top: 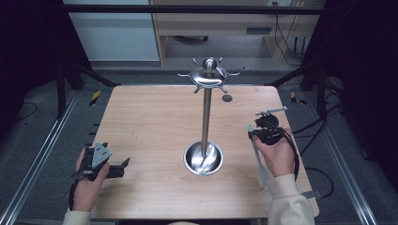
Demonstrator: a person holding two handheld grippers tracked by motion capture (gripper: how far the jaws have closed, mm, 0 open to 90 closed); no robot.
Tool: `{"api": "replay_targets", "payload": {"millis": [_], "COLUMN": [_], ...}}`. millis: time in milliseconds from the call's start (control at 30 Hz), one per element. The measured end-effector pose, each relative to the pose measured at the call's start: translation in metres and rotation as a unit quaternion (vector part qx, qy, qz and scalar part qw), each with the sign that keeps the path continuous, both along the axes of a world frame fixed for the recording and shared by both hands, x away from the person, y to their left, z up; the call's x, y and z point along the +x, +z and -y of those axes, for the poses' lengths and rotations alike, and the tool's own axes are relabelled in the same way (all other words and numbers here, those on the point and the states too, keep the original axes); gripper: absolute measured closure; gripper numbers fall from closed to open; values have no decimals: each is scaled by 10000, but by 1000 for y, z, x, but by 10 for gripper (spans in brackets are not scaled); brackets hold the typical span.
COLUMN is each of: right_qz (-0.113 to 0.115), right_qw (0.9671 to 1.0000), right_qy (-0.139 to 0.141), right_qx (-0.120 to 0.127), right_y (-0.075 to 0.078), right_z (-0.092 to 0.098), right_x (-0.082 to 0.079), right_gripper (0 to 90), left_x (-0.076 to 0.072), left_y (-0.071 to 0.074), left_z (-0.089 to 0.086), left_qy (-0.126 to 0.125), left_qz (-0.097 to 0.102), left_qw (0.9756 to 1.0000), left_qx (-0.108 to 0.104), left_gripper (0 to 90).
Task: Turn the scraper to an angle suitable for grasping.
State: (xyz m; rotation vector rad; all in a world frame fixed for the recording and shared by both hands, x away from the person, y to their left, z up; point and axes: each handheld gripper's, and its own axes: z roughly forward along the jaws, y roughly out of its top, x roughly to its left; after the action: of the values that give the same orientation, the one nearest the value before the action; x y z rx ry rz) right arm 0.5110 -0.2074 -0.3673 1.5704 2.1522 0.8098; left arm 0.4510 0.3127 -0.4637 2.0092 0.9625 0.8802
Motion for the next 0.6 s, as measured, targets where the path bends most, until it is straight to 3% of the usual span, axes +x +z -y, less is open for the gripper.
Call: {"api": "replay_targets", "payload": {"millis": [100, 133, 167, 300, 333, 433, 467, 600], "right_qz": [265, 265, 390, 551, 714, 807, 934, 1154], "right_qw": [9995, 9995, 9989, 9979, 9965, 9957, 9943, 9915], "right_qy": [178, 178, 253, 336, 420, 436, 469, 521], "right_qx": [10, 10, 0, 78, 85, 147, 214, 307], "right_y": [21, 21, 32, 47, 55, 64, 74, 89], "right_z": [-4, -4, -6, -7, -6, -6, -6, -5], "right_x": [-6, -6, -6, -5, -4, -3, -4, -9], "right_gripper": [744, 744, 744, 744, 744, 744, 743, 743], "left_x": [-1, -1, -2, -2, -2, -4, -4, -6], "left_y": [0, -1, -1, 0, 0, 0, 0, 1], "left_z": [0, 0, -1, -3, -3, -3, -3, -3], "left_qy": [19, 26, 50, 87, 89, 114, 118, 142], "left_qz": [5, -5, -8, 9, 6, -4, -6, 22], "left_qw": [10000, 10000, 10000, 10000, 10000, 9999, 9999, 9999], "left_qx": [8, 30, 31, -23, -26, -2, -5, -4], "left_gripper": [20, 20, 21, 21, 21, 20, 21, 21]}}
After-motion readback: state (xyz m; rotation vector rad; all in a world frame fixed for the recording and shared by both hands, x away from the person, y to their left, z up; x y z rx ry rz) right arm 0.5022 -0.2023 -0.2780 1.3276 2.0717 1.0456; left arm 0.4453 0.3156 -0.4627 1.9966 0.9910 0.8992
